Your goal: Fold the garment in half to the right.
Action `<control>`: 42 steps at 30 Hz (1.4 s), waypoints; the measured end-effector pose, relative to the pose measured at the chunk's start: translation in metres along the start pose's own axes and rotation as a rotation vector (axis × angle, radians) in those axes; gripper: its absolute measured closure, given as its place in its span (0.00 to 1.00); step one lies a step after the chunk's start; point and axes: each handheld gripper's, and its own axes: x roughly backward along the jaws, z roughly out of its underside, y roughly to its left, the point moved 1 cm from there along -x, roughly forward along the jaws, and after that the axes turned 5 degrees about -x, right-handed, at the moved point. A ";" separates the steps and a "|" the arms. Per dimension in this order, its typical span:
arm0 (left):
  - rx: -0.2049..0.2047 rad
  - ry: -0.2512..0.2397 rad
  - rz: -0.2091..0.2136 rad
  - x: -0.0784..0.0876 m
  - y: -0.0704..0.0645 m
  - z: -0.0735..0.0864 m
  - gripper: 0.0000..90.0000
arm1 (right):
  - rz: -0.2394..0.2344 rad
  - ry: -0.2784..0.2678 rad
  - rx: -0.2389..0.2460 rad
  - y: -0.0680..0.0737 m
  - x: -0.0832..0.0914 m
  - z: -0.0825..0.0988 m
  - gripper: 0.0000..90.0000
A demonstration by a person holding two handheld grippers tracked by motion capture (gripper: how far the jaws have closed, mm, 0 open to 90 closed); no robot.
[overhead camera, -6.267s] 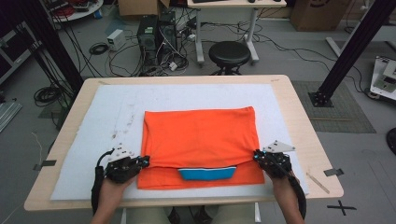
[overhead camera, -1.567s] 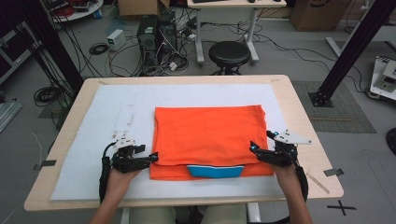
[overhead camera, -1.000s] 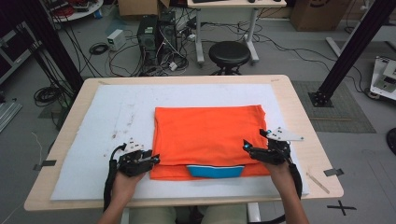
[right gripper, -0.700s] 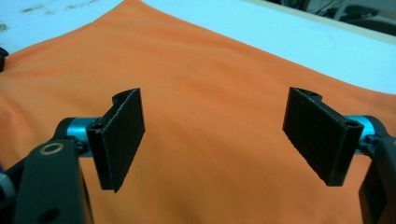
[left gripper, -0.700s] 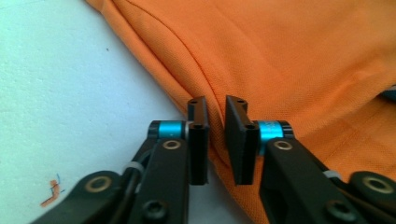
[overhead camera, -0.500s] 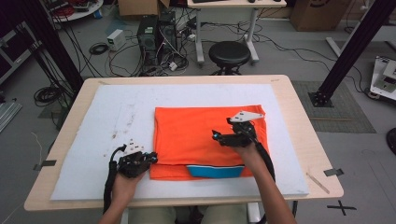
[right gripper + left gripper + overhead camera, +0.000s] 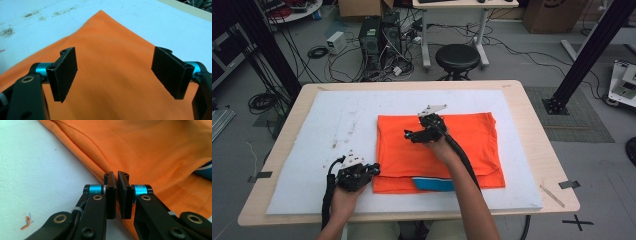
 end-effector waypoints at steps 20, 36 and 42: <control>0.003 -0.014 0.015 0.002 0.001 0.001 0.95 | -0.034 0.094 0.022 0.028 -0.081 -0.024 0.27; 0.000 -0.020 0.018 0.002 0.001 0.001 0.95 | -0.059 0.182 0.085 0.050 -0.105 -0.028 0.61; -0.001 -0.021 0.013 0.002 0.001 0.001 0.95 | -0.044 0.173 0.124 0.052 -0.105 -0.027 0.85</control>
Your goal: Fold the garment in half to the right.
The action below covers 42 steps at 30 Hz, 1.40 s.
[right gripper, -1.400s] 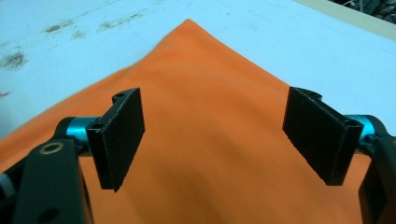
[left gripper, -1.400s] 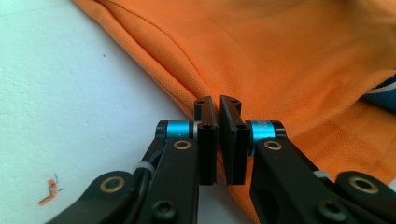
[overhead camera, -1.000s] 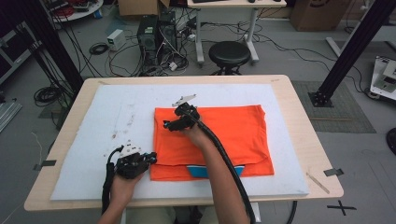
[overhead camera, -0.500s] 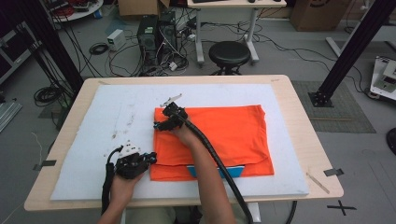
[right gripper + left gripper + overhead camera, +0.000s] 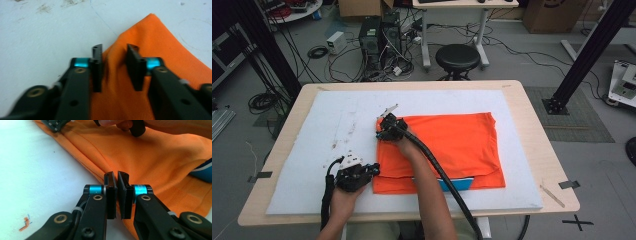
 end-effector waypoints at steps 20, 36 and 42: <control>0.035 -0.153 0.156 0.002 -0.011 -0.025 0.96 | -0.075 -0.149 -0.112 -0.026 0.048 0.009 0.94; -0.028 -0.168 0.293 -0.041 -0.077 -0.087 0.96 | -0.026 -0.313 -0.241 -0.083 0.134 0.058 0.94; -0.063 -0.149 0.338 -0.060 -0.103 -0.112 0.96 | 0.014 -0.349 -0.282 -0.103 0.164 0.079 0.94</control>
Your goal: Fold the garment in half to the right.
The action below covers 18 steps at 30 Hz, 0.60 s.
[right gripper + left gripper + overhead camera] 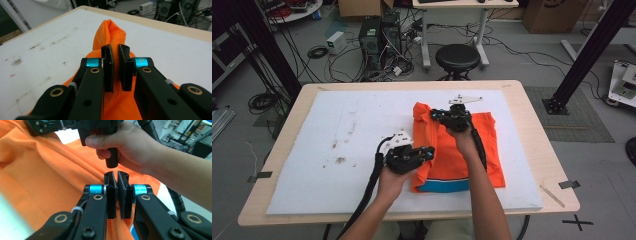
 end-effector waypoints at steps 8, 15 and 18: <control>-0.008 0.051 0.062 -0.043 -0.019 -0.019 0.95 | 0.052 -0.033 -0.036 -0.029 0.036 0.008 0.94; 0.000 0.086 0.097 -0.078 -0.033 -0.032 0.95 | 0.093 -0.053 -0.070 -0.052 0.060 0.015 0.94; -0.001 0.098 0.103 -0.090 -0.038 -0.036 0.95 | 0.116 -0.048 -0.083 -0.060 0.067 0.018 0.94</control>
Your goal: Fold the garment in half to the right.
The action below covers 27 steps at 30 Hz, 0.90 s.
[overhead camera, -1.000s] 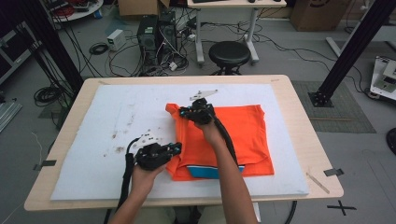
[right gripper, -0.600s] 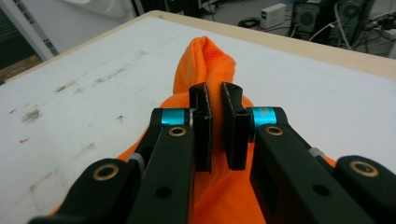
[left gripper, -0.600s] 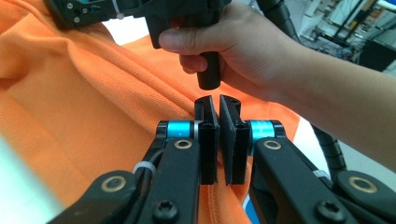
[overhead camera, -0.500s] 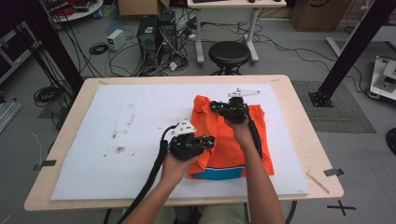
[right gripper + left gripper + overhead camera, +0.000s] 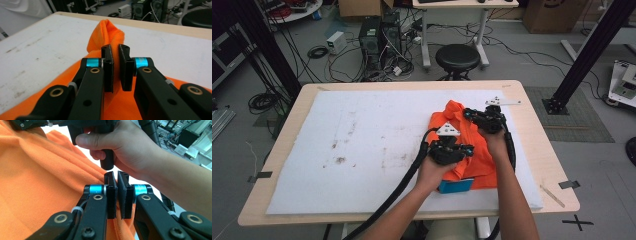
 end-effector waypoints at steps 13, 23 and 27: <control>0.011 0.034 0.007 -0.052 -0.012 -0.001 0.95 | 0.105 -0.019 -0.003 -0.031 0.023 0.011 0.94; -0.038 0.022 -0.064 -0.053 -0.001 0.006 0.57 | 0.180 0.023 -0.025 -0.041 0.020 0.027 0.92; -0.044 -0.026 -0.107 -0.032 0.012 0.012 0.44 | 0.203 0.008 -0.047 -0.043 0.025 0.028 0.77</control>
